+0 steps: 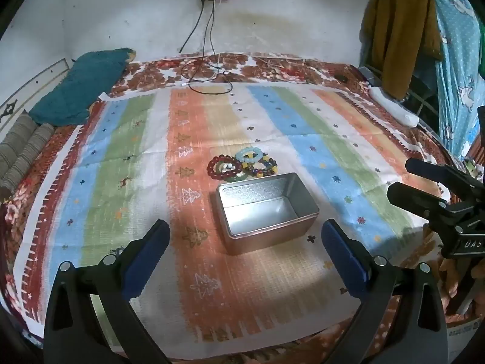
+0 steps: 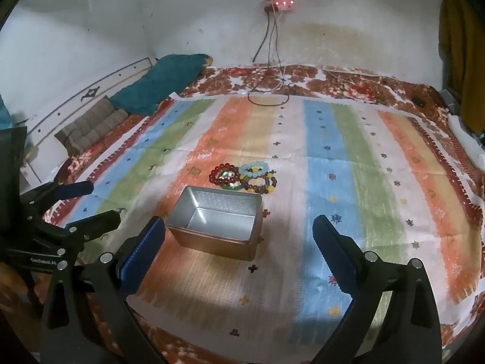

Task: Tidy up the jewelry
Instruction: 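Move both tools toward the bracelet pile beside the silver tin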

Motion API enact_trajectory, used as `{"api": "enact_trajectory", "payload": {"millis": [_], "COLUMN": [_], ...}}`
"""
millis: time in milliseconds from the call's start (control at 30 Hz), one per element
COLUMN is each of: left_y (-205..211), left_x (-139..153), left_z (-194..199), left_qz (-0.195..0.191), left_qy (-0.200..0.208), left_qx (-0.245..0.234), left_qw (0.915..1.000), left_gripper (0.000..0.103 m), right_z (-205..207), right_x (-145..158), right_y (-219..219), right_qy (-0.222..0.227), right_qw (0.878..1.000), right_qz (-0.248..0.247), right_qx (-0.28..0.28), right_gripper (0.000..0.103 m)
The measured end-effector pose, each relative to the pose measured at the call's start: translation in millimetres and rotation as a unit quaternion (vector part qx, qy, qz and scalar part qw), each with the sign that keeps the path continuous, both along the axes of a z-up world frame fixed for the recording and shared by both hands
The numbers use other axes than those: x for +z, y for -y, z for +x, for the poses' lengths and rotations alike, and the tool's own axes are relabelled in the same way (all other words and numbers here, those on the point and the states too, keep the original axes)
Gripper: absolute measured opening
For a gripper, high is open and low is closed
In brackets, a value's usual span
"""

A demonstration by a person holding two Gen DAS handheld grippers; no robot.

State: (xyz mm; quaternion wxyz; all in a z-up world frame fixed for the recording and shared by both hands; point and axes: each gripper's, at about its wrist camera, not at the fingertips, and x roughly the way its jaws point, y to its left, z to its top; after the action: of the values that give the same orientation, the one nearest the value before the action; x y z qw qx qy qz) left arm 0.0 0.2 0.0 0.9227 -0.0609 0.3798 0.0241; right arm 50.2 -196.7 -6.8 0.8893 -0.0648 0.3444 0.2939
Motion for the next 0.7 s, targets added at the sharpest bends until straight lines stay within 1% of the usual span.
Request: {"api": "enact_trajectory", "payload": {"millis": [33,167,233,267,367,533,567,700], "left_y": [-0.3,0.6,2.7,-0.3,-2.2,-2.9,-3.4,-5.9], "left_x": [0.2,1.4,-4.7,-3.8,-2.7,0.8,0.6,-0.1], "left_z": [-0.3,-3.1,-2.7,-0.3,0.8,-1.8,-1.6,-0.7], "left_qz": [0.000,0.001,0.001,-0.006,-0.007,0.006,0.007,0.007], "left_qy": [0.001,0.003,0.001,-0.005,-0.007,-0.003,-0.005,-0.013], "left_qx": [0.002,0.006,0.005,0.005,0.006,0.019,0.022,0.022], "left_qw": [1.0000,1.0000,1.0000,1.0000,0.9999,0.9998,0.9997,0.9996], "left_gripper": [0.097,0.097,0.098,0.098,0.097,0.097,0.097,0.097], "right_z": [-0.1,-1.1,-1.9,-1.8,-0.8,1.9,-1.6,-0.3], "right_x": [-0.3,0.7,-1.2,-1.5,-5.1,-5.6,-2.2,-4.1], "right_y": [-1.2,-0.8,-3.2,-3.4,-5.1,-1.9,-8.1,-9.9], "right_qy": [-0.002,0.001,0.001,0.002,0.003,0.002,0.007,0.003], "right_qw": [1.000,1.000,1.000,1.000,1.000,1.000,1.000,0.999], "right_qz": [-0.006,-0.002,-0.010,-0.011,-0.015,-0.020,-0.028,-0.033], "right_qx": [0.001,0.000,0.001,0.000,0.000,0.002,0.004,0.002], "right_gripper": [0.099,0.099,0.099,0.099,0.099,0.099,0.099,0.099]}}
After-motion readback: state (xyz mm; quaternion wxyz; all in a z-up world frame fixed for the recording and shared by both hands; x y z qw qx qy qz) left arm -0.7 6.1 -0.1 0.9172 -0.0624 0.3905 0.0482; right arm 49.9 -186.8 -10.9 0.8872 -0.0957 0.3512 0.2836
